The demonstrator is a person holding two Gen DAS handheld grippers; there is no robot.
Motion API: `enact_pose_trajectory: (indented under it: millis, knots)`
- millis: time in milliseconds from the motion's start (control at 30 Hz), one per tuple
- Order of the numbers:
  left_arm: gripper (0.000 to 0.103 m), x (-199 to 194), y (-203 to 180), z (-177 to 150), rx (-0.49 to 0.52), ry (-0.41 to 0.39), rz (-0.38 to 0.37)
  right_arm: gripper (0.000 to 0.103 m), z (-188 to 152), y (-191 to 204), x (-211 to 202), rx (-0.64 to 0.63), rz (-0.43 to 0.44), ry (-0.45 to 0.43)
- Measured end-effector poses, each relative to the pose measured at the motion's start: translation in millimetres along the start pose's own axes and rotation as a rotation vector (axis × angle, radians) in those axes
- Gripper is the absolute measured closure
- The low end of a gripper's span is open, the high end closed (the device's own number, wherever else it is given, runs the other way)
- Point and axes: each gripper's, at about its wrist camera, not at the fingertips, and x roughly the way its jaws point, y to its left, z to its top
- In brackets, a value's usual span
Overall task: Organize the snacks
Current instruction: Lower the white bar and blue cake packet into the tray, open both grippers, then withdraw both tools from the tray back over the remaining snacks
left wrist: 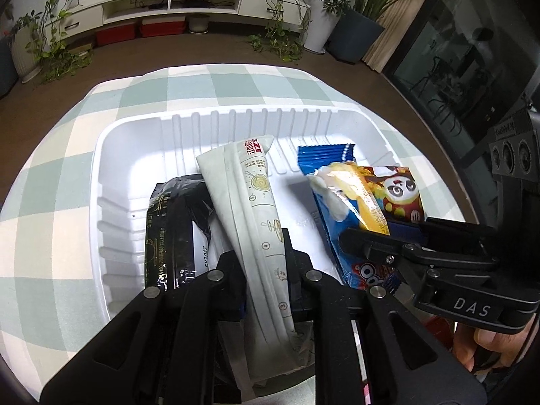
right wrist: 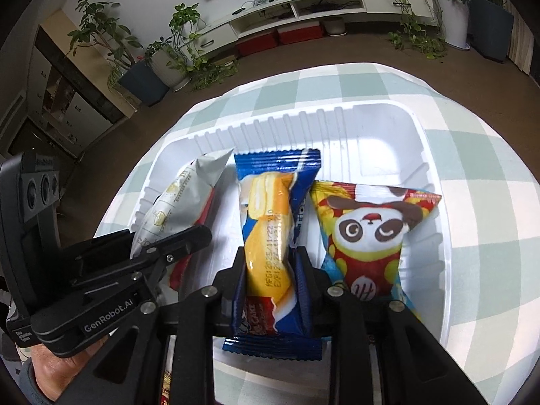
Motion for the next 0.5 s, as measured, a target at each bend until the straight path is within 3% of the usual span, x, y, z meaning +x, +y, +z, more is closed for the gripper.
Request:
enact_pose_trajectory:
  millis: [200,300,367,500]
  knots:
    - [0.079,-6.5,-3.3,-1.6,0.008,-0.018,-0.002,0.066,0.0,2.6,-4.1,-0.01,-0.008,-0.014]
    - [0.069,-16.3,-3.7,-2.1,0.006,-0.038,-0.009,0.064,0.1,2.8,-9.9,-0.012,-0.007,-0.026]
    - [0.05,-27.2,-5.2,-3.3,0.009,-0.06,-0.006,0.063,0.4,4.7,-16.0,-0.017,-0.005,-0.04]
    - [0.04,-61.9,-10.2,-4.7,0.014,-0.121,-0.02,0.051,1.5,8.2,-37.8,-0.009,0.01,-0.079]
